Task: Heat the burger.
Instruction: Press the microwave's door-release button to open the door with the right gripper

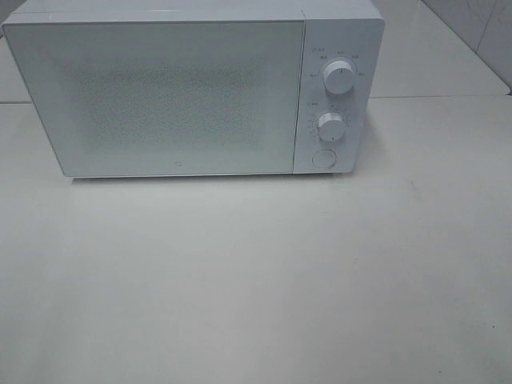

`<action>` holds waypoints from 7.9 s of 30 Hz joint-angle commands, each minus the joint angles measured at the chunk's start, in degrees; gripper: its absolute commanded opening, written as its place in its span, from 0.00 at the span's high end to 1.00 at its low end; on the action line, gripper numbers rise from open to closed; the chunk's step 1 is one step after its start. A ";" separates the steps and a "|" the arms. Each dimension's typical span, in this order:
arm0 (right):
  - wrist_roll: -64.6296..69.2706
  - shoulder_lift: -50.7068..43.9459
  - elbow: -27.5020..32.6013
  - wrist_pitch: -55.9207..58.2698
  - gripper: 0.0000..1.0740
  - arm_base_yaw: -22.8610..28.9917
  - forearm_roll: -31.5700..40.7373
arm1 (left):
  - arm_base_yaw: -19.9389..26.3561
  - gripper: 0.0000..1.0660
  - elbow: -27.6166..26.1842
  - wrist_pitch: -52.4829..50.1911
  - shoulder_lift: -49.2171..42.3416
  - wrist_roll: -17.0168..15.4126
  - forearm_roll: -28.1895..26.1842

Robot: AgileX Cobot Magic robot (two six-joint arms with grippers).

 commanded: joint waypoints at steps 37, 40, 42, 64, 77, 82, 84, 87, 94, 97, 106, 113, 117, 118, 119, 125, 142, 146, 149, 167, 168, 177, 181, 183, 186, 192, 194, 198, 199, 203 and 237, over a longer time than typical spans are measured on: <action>0.34 -27.67 6.59 16.50 0.36 -27.62 -2.01 | 0.29 0.06 0.17 -0.06 -0.86 0.17 -0.17; 0.34 -27.67 6.59 16.50 0.36 -27.62 -2.01 | 0.29 0.06 0.17 -0.06 -0.86 0.17 -0.17; 0.34 -27.67 6.59 16.50 0.36 -27.62 -2.01 | 0.29 0.06 0.17 -0.06 -0.86 0.17 -0.17; 0.29 -8.31 6.30 -11.23 0.36 -27.62 -2.01 | 0.29 0.06 0.17 -0.06 -0.86 0.17 -0.17; 0.29 11.23 6.30 -27.16 0.37 -27.62 -2.01 | 0.29 0.06 0.17 -0.06 -0.86 0.17 -0.17; 0.29 18.11 6.30 -32.49 0.37 -27.62 -2.01 | 0.29 0.06 0.17 -0.06 -0.86 0.17 -0.17; 0.29 20.74 6.30 -34.66 0.37 -27.62 -1.55 | 0.29 0.06 0.17 -0.06 -0.86 0.17 -0.17; 0.29 24.41 6.30 -37.24 0.37 -27.62 -1.55 | 0.29 0.06 0.17 -0.06 -0.86 0.17 -0.17; 0.29 34.49 6.25 -45.03 0.37 -27.62 -1.49 | 0.29 0.06 0.17 -0.06 -0.86 0.17 -0.17; 0.29 37.87 6.25 -48.70 0.37 -27.50 -1.49 | 0.29 0.06 0.17 -0.06 -0.86 0.17 -0.17; 0.34 44.63 6.30 -58.79 0.37 -27.44 -1.49 | 0.29 0.06 0.17 -0.06 -0.86 0.17 -0.17; 0.34 49.68 12.26 -75.97 0.37 -27.27 -1.26 | 0.29 0.06 0.17 -0.06 -0.86 0.17 -0.17; -1.43 52.77 14.73 -84.45 0.37 -22.63 3.78 | 0.29 0.06 0.17 -0.06 -0.80 0.17 -0.17; -1.43 52.77 14.73 -84.45 0.37 -22.63 3.78 | 0.29 0.06 0.17 -0.06 -0.80 0.17 -0.17; -2.86 54.55 14.84 -85.94 0.37 -19.71 6.47 | 0.29 0.06 0.17 -0.06 -0.80 0.17 -0.17; -6.36 58.33 14.84 -89.50 0.37 -14.04 13.58 | 0.29 0.06 0.17 -0.06 -0.80 0.17 -0.17; -9.22 73.57 14.09 -107.14 0.37 6.07 33.23 | 0.29 0.06 0.17 -0.06 -0.80 0.17 -0.17; -7.62 73.63 14.09 -107.26 0.37 6.07 33.17 | 0.29 0.06 0.17 -0.06 -0.80 0.17 -0.17; -3.50 73.63 14.09 -107.83 0.38 6.07 32.83 | 0.29 0.06 0.17 -0.06 -0.80 0.17 -0.17; 63.20 73.63 14.21 -105.77 0.92 6.07 32.20 | 0.29 0.06 0.17 -0.06 -0.80 0.17 -0.17; 65.95 73.63 14.21 -105.14 0.95 6.07 32.20 | 0.29 0.06 0.17 -0.06 -0.80 0.17 -0.17; 71.79 73.63 14.09 -102.27 1.00 6.07 37.87 | 0.29 0.06 0.17 -0.06 -0.80 0.17 -0.17; 71.79 73.63 14.09 -102.22 1.00 6.07 40.22 | 0.29 0.06 0.17 -0.06 -0.80 0.17 -0.17; 71.79 73.63 14.09 -102.10 1.00 6.07 40.45 | 0.29 0.06 0.17 -0.06 -0.80 0.17 -0.17; 71.73 74.31 13.18 -101.87 1.00 6.07 40.85 | 0.29 0.06 0.17 -0.06 -0.80 0.17 -0.17; 75.00 79.81 8.77 -101.99 1.00 6.07 39.59 | 0.29 0.06 0.17 -0.06 -0.29 0.17 -0.17; 77.92 81.65 7.45 -101.99 1.00 6.07 38.62 | 0.29 0.06 0.17 -0.06 -0.23 0.17 -0.17; 80.21 84.86 4.01 -100.38 1.00 6.07 38.39 | 0.29 0.06 0.17 -0.06 -0.23 0.17 -0.17; 80.21 84.86 4.01 -100.38 1.00 6.07 38.39 | 0.29 0.06 0.17 -0.06 -0.23 0.17 -0.17; 80.21 86.80 0.86 -99.06 1.00 6.07 38.79 | 0.29 0.06 0.17 -0.06 -0.23 0.17 -0.17; 75.69 94.71 -12.89 -90.30 1.00 0.40 41.54 | 0.29 0.06 0.17 -0.06 -0.23 0.17 -0.17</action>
